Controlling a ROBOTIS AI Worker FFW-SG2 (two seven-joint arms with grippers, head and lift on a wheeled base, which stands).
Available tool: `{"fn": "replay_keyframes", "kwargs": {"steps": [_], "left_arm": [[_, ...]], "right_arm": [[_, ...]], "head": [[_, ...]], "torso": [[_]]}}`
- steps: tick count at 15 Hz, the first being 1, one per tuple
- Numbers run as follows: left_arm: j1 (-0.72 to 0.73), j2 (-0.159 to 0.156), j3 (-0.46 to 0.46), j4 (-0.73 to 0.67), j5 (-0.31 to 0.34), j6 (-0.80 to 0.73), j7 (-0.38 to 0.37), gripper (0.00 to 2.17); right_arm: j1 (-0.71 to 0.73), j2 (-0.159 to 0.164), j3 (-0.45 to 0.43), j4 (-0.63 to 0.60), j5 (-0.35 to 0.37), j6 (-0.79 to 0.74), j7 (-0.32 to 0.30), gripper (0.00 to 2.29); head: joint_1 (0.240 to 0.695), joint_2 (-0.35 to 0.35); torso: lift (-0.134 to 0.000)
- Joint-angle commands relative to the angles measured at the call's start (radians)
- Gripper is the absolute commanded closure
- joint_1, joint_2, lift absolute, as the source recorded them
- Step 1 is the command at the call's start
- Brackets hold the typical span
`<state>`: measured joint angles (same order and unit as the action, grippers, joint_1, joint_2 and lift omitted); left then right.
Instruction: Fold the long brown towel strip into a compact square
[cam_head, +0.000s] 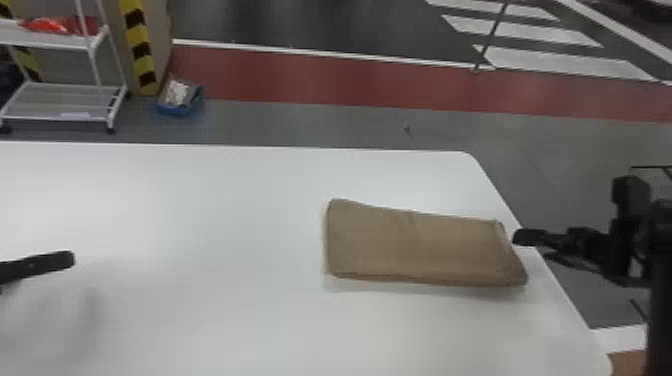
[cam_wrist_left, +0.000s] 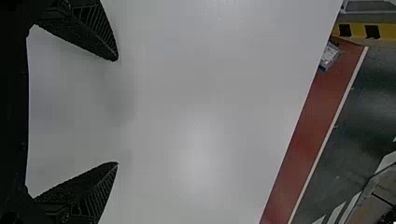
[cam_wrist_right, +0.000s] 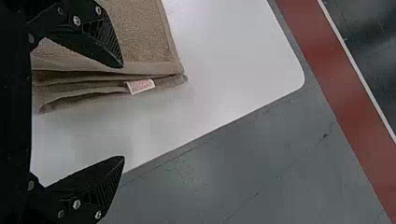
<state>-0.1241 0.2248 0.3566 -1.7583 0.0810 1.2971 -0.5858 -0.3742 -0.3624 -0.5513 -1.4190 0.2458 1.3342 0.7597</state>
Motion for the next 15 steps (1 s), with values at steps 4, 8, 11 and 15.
{"fn": "replay_keyframes", "kwargs": {"steps": [4, 8, 11, 15], "left_arm": [[0.006, 0.002, 0.004, -0.004, 0.000, 0.000, 0.000, 0.08], [0.008, 0.007, 0.008, -0.004, 0.002, 0.000, -0.005, 0.08], [0.009, 0.010, 0.013, -0.003, 0.005, -0.003, -0.006, 0.08], [0.011, 0.011, 0.012, 0.000, 0.008, -0.006, -0.006, 0.08]], "right_arm": [[-0.003, 0.048, 0.013, 0.008, 0.006, -0.025, 0.000, 0.28], [-0.003, 0.066, 0.025, 0.009, 0.017, -0.040, 0.004, 0.48], [0.006, 0.071, 0.019, 0.009, 0.017, -0.046, 0.017, 0.82], [0.020, 0.071, -0.007, 0.008, -0.008, -0.040, 0.036, 1.12]], "head": [[0.695, -0.178], [0.695, -0.158], [0.695, -0.147], [0.695, -0.142]], "torso": [[-0.125], [-0.125], [-0.125], [-0.125]]}}
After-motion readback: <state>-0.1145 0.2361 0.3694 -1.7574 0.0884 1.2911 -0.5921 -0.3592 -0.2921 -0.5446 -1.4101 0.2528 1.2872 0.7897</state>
